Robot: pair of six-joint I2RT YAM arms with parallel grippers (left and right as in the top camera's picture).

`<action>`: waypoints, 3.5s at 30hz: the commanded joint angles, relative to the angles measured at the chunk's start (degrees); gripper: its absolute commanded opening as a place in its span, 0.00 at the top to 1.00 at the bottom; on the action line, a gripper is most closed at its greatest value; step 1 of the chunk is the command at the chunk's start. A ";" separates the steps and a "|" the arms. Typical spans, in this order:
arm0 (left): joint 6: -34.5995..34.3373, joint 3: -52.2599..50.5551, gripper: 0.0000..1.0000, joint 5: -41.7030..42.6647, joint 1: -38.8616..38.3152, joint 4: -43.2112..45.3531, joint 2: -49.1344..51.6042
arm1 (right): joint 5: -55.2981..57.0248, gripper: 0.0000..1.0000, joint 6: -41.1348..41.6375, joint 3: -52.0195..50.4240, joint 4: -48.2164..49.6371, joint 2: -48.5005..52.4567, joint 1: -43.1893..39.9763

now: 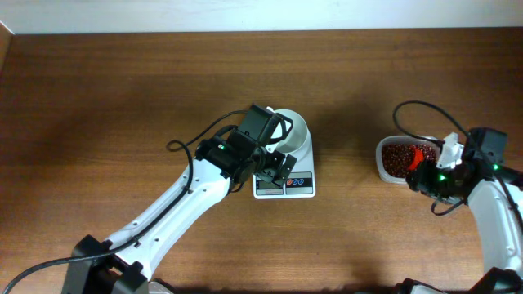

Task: Scoop item into bowl and weigh 50g on scale
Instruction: 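Dip the scoop into the red beans with the right gripper, then drag the scoop through the beans with the right gripper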

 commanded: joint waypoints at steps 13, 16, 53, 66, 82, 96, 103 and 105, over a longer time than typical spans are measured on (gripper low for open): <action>0.87 -0.39 0.01 -0.35 -0.17 0.52 -0.07 | 1.11 0.73 -0.63 3.04 0.37 -0.02 0.57; 0.87 -0.39 0.01 -0.35 -0.17 0.50 -0.07 | 1.31 0.72 -0.63 2.64 -0.02 0.07 0.57; 0.87 -0.39 0.01 -0.35 0.42 0.50 -0.07 | 3.21 0.49 -0.87 1.14 13.29 0.17 0.48; 0.87 -0.39 0.01 -0.35 0.39 0.52 -0.07 | 4.83 0.41 -1.01 10.75 1.88 2.29 0.63; 0.87 -0.39 0.01 -0.35 0.35 0.07 -0.07 | 7.74 0.59 -3.26 15.19 0.42 11.65 5.95; 0.87 -0.39 0.01 -0.35 0.35 -0.55 -0.07 | 6.12 0.81 -3.23 15.15 1.14 14.32 5.14; 0.87 -0.39 0.01 -0.35 0.35 -0.55 -0.07 | 5.18 0.96 -3.23 15.15 0.96 14.32 4.90; 0.87 -0.39 0.01 -0.35 0.35 -0.55 -0.07 | 5.16 0.96 -3.23 15.15 0.79 14.32 4.90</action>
